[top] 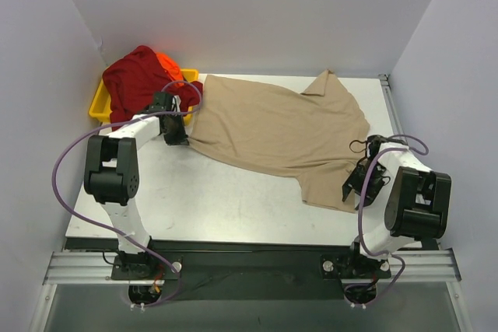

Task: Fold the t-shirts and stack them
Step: Grap the side of the flattened tshirt closest away from the robot with both arms

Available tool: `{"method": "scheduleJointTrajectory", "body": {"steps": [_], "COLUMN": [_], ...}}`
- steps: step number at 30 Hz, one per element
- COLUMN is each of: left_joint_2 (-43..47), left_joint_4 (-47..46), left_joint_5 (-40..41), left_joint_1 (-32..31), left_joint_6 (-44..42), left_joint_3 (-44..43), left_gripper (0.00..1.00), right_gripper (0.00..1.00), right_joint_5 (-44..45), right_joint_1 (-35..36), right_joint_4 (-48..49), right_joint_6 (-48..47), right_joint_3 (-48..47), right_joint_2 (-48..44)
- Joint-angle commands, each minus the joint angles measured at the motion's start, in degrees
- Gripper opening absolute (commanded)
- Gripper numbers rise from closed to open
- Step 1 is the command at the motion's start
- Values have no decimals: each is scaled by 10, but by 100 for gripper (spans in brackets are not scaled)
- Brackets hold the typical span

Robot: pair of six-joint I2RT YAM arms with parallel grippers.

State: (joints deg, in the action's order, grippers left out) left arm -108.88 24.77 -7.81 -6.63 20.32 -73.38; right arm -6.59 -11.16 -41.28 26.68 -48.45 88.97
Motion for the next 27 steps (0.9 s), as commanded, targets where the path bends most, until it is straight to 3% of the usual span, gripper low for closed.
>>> {"method": "scheduleJointTrajectory", "body": {"steps": [1,17,27], "left_joint_2": [10,19,26], "left_joint_4": [-4,-5,-3], "left_joint_5": [-14,-21,-21], "left_joint_1": [11,18,17], "left_joint_6": [-10,-15,-14], "left_joint_3": [-29,-12,-13], "left_gripper": [0,0,0], "right_gripper": [44,34,15], "right_joint_5": [39,43,50], "right_joint_1": [2,9,29], "right_joint_4": [-37,-3,4], "right_joint_6": [21,35,36], "right_joint_3": [9,43,30], "right_joint_2": [8,30,51]}}
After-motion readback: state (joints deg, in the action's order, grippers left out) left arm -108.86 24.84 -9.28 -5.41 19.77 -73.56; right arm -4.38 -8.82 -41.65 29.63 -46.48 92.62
